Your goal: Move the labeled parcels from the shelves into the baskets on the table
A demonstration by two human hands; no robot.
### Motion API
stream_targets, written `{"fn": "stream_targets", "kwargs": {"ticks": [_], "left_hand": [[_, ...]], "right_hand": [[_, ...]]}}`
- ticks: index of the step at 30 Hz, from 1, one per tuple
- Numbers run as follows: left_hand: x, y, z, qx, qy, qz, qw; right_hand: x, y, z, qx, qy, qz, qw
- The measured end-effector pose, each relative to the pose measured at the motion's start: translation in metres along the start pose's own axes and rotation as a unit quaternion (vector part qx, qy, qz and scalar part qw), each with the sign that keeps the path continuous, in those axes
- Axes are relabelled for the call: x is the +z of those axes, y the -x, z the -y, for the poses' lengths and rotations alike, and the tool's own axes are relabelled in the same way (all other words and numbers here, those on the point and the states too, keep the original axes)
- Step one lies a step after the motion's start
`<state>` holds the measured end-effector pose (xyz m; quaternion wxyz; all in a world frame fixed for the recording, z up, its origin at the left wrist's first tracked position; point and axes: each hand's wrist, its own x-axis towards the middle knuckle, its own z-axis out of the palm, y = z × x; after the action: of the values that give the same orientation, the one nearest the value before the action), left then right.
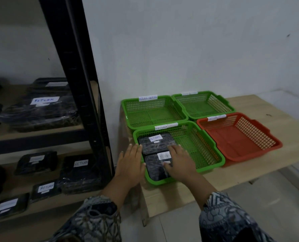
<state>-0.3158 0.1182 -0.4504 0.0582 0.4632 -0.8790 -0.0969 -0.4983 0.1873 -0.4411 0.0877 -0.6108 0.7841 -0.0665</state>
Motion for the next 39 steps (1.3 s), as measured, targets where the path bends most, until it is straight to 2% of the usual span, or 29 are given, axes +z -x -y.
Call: {"fn": "stream_targets", "kwargs": {"ticks": [7,19,31,39], "left_hand": [[-0.033,0.036,0.018,0.037,-0.02,-0.049,0.998],[-0.146,0.139,0.113,0.102,-0.024,-0.18,0.978],[-0.316,0.257,0.262,0.017,-0.122,-0.319,0.94],[-0.416,0.289,0.339,-0.029,-0.154,-0.395,0.905]], "right_hand": [[-0.013,0.03,0.061,-0.027,-0.004,-0.047,0.999],[-0.063,0.082,0.232,-0.117,-0.031,-0.217,0.969],[-0.139,0.11,0.454,-0.255,-0.035,-0.29,0.922],[-0.203,0.096,0.567,-0.332,-0.02,-0.338,0.881]]}}
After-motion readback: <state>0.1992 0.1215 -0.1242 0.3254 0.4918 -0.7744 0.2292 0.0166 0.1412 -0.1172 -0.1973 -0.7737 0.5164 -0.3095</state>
